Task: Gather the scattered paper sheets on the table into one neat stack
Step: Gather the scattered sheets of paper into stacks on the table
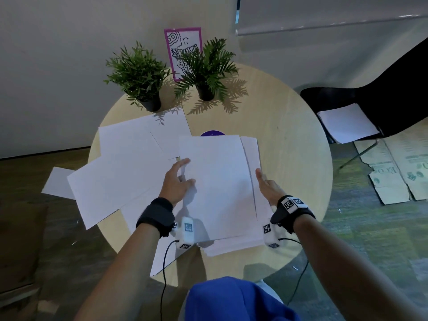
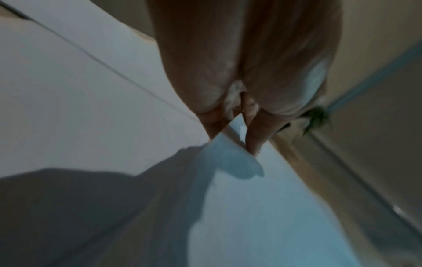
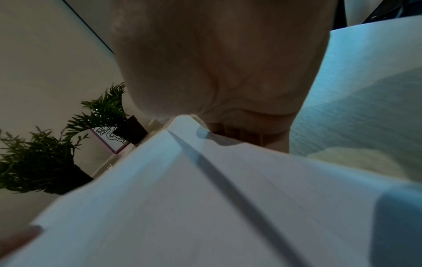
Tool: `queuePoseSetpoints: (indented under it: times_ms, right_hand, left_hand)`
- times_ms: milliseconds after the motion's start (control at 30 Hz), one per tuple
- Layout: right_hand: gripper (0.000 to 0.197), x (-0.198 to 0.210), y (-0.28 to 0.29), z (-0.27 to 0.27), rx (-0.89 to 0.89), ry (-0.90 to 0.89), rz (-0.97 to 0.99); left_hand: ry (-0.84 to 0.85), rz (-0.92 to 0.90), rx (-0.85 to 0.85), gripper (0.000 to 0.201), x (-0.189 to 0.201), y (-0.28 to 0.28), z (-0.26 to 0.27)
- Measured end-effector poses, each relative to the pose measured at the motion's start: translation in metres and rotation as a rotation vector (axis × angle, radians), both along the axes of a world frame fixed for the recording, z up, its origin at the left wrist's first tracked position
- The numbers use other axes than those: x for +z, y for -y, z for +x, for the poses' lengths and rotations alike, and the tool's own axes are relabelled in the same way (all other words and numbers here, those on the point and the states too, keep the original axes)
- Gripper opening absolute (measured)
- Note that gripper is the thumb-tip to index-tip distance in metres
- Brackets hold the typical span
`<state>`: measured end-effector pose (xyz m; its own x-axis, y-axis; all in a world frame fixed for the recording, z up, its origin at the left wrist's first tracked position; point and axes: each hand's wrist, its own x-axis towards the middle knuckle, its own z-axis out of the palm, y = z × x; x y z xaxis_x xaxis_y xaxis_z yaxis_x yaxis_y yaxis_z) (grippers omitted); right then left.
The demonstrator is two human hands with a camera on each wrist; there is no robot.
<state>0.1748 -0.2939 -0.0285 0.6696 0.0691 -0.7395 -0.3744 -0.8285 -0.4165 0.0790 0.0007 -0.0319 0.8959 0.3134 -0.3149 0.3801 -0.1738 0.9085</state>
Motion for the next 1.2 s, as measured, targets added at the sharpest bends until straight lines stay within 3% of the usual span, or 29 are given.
queuePoseSetpoints:
  times_ms: [67, 200, 367, 467, 567, 833, 1033, 1100, 1200]
  right_hand:
    - [0.110, 0.001, -0.001, -0.001, 0.010, -0.019, 0.006]
    - [0.084, -0.027, 0.006, 0.003, 0.054, -0.013, -0.045]
    - [0.090, -0.044, 0.011, 0.000, 0.109, 0.016, -0.079]
    - [0.076, -0.019, 0.002, -0.009, 0.122, 0.094, -0.076]
    - [0.059, -0.007, -0.005, -0.013, 0.119, 0.122, -0.101]
    - [0.060, -0.020, -0.007, -0.011, 0.111, 0.179, -0.081]
    - [0.079, -0.029, -0.006, -0.009, 0.045, 0.155, -0.043]
    - [0.091, -0.034, -0.006, -0.009, 0.034, 0.142, -0.049]
    - [0.090, -0.032, -0.009, -0.008, 0.044, 0.150, -0.080]
  left_hand:
    - [-0.060, 0.064, -0.034, 0.056, -0.011, 0.011, -0.005]
    - [-0.124, 0.211, -0.017, 0.062, -0.023, 0.036, -0.002]
    - [-0.112, 0.268, -0.043, 0.067, -0.026, 0.048, 0.003]
    - [-0.102, 0.319, -0.054, 0.065, -0.020, 0.042, -0.001]
    - [-0.182, 0.398, 0.064, 0.061, -0.018, 0.009, -0.019]
    - [-0.483, 0.580, 0.472, 0.060, -0.006, -0.141, -0.092]
    - [-0.578, 0.400, 0.815, 0.076, -0.004, -0.203, -0.132]
    - [-0.592, 0.267, 0.854, 0.081, -0.003, -0.205, -0.136]
    - [-0.555, 0.110, 0.895, 0.081, 0.000, -0.202, -0.141]
